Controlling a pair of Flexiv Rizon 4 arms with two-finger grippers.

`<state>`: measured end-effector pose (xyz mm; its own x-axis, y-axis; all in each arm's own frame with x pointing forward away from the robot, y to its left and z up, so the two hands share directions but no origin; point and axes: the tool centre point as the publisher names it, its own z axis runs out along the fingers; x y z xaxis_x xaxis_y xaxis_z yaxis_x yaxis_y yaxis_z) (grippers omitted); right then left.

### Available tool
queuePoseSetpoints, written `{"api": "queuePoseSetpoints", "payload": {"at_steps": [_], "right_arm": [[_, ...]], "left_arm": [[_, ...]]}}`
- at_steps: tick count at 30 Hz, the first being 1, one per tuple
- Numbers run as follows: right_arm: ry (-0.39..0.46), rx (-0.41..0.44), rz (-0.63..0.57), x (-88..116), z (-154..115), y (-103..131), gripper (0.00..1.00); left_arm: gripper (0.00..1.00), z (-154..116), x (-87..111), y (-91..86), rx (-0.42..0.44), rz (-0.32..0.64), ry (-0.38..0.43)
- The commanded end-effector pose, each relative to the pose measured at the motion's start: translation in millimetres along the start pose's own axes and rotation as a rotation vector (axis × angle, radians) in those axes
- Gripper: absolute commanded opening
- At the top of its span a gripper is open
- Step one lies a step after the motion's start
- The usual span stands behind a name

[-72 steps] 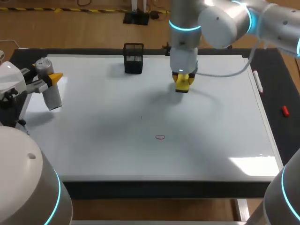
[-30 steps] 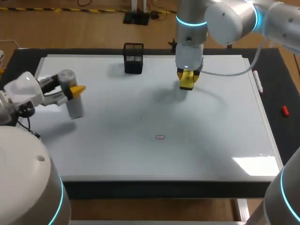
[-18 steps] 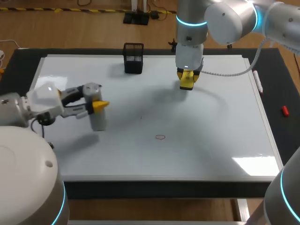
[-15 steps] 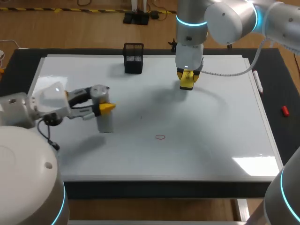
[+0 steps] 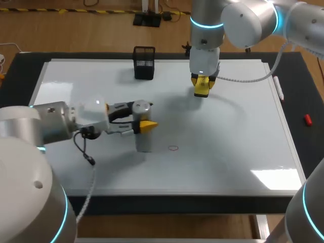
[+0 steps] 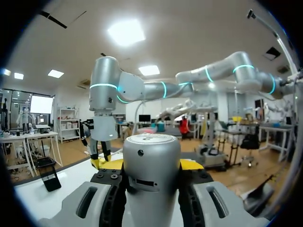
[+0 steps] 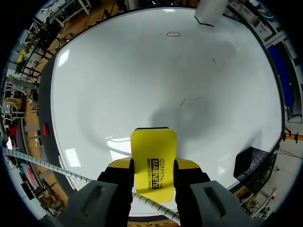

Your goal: Pick up the inspection probe, press it on each red-marked spot on the whiteboard one by one, put down the probe, pick up the eraser, and wipe off all the red marks.

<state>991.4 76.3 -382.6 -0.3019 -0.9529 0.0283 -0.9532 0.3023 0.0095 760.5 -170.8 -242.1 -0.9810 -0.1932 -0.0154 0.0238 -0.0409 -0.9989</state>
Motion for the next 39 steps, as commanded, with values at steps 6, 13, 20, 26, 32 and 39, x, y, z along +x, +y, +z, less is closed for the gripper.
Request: {"api": "queuePoseSetpoints", "payload": {"at_steps": [6,13,20,26,32,39], "right_arm": [[0.002,0.002,-0.002,0.4,-1.0,-0.7,0.0],[0.002,0.002,-0.002,0.4,-1.0,-0.7,0.0],[0.002,0.002,-0.002,0.4,-1.0,-0.7,0.0],[0.002,0.002,-0.002,0.4,-1.0,-0.7,0.0],[0.002,0.002,-0.002,0.4,-1.0,-0.7,0.0],[0.002,0.002,-0.002,0.4,-1.0,-0.7,0.0]], "left_arm": [[0.0,56.1,0.7,14.0,0.021,0.008,-0.008],[0.0,75.5,3.3,17.6,0.031,0.007,0.004],[0.0,86.6,3.6,21.1,0.033,0.011,0.017],[0.0,89.5,2.4,22.9,0.023,0.023,0.014],[0.0,88.6,1.1,26.3,0.016,0.018,0.012],[0.0,87.7,0.1,32.2,0.015,0.012,0.009]]}}
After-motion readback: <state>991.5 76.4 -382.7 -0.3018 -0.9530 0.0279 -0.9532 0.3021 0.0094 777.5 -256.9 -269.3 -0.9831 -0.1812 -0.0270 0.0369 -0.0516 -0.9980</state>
